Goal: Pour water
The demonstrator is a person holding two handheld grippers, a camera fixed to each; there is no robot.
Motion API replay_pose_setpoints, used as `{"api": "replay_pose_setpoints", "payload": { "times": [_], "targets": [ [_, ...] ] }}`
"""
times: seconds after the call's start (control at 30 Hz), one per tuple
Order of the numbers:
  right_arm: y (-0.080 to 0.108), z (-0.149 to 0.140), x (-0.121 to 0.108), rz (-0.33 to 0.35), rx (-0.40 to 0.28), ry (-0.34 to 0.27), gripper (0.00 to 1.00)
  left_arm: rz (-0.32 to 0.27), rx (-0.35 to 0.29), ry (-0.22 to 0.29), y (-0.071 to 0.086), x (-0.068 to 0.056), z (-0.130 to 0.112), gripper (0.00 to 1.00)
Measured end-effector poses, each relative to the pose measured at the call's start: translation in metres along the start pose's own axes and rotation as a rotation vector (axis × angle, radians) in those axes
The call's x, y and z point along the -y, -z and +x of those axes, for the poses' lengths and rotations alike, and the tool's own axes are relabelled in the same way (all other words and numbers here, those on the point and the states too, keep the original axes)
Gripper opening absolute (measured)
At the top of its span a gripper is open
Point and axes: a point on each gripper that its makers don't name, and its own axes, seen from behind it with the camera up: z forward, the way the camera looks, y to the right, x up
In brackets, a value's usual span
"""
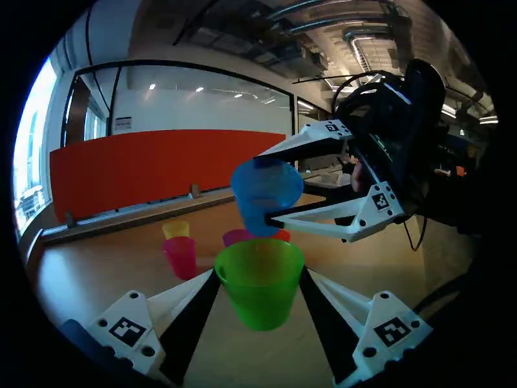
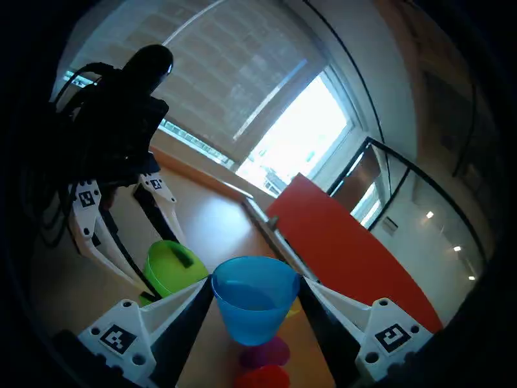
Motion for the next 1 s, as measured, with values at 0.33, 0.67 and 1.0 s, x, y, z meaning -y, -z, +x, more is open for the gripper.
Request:
{"api": "replay_pose_setpoints", "payload": {
  "times": [0.33,0.67,1.0],
  "targets": [
    [-0.001,0.001,-0.0008,0.002,-0.004,0.074,0.93,-0.002,-0.003,0.0,-0.0014,-0.0017,0.0008,0.86],
    [-0.0033,0.0041,-0.0011,0.005,-0.006,0.131,0.93,0.0,0.0,-0.002,-0.0018,-0.0014,-0.0005,0.86],
    [-0.0081,0.0067,-0.0009,0.01,-0.007,0.197,0.93,-0.003,0.0,-0.005,-0.002,-0.0023,0.0,0.86]
  ]
}}
